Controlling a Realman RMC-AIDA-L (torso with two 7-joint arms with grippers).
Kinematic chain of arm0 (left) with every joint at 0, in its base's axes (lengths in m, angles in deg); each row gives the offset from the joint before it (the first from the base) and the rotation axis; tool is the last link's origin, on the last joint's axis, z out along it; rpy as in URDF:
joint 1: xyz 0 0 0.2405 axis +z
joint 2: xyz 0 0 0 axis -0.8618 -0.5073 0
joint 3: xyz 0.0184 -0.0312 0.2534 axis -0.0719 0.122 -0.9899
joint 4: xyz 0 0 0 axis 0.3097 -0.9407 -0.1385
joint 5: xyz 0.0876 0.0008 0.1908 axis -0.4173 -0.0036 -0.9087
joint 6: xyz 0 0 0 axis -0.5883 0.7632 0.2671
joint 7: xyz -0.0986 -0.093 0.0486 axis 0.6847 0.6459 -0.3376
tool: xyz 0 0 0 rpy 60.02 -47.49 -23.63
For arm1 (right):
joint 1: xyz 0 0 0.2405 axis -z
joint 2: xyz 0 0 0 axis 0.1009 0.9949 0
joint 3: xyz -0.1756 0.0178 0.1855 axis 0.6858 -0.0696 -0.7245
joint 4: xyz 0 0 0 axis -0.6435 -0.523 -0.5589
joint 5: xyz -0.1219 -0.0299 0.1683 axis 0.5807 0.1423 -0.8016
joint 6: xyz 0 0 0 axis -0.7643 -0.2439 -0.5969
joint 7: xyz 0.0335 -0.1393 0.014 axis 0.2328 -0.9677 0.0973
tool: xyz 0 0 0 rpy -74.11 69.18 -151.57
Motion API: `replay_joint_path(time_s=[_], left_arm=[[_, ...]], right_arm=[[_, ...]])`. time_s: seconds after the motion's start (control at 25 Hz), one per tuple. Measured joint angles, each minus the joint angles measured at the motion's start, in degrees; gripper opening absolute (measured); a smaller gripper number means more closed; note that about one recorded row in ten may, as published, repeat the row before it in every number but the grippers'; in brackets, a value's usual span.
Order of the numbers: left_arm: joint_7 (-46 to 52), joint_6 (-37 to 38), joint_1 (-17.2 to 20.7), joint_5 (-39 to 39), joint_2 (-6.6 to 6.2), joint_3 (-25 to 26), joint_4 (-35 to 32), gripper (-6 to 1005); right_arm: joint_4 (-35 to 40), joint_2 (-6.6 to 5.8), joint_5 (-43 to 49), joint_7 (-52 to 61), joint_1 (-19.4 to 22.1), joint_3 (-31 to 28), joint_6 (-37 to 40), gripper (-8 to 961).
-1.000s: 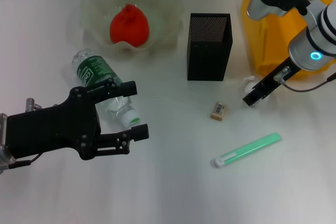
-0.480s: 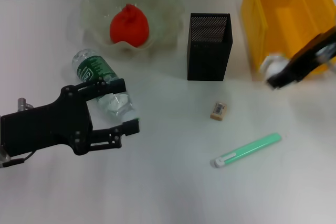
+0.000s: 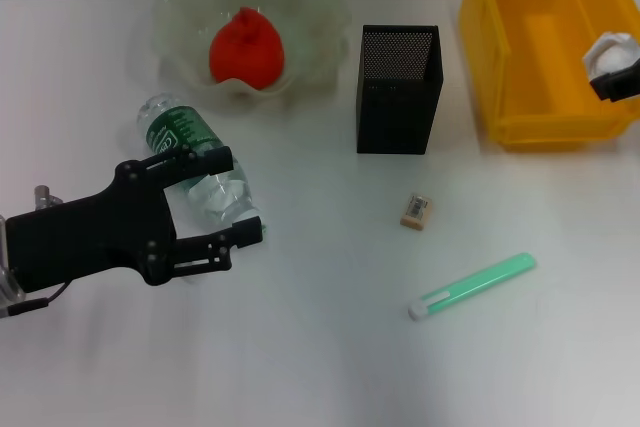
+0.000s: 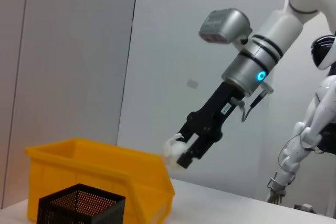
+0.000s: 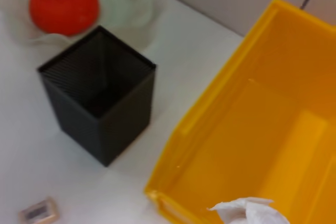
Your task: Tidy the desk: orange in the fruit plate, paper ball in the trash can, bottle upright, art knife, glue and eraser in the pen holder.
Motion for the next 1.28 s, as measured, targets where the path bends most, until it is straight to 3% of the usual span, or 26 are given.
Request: replay_joint_path(time_s=[0.36,0.6,0.68,0.92,1.28], left_arm=[[0.2,-0.4,0.1,0.0,0.15,0.8,0.3,863],[0.5,-0.9,0.5,0.2,0.3,2.4,0.8,862],[0.6,-0.9,0.5,0.2,0.35,2.8,0.8,862],[0.7,-1.5,0.1,0.1,0.18,2.9,0.8,863],[6.5,-3.5,0.1,-0.5,-0.27,3.6,-3.1,863]], right_arm=[[-12.4,-0.02,-0.2,-6.6,0.1,-0.1,-18.5,557],[-16.2,-0.11,-0.4,-7.8,-0.9,-0.3,-22.2,561],[-16.1,-0.12,-0.4,-7.8,-0.9,-0.3,-22.2,563],[-12.8,-0.07,-0.4,-6.7,-0.6,-0.4,-18.1,759],[1.8,0.02,-9.5,-2.1,3.1,-0.6,-1.6,760]])
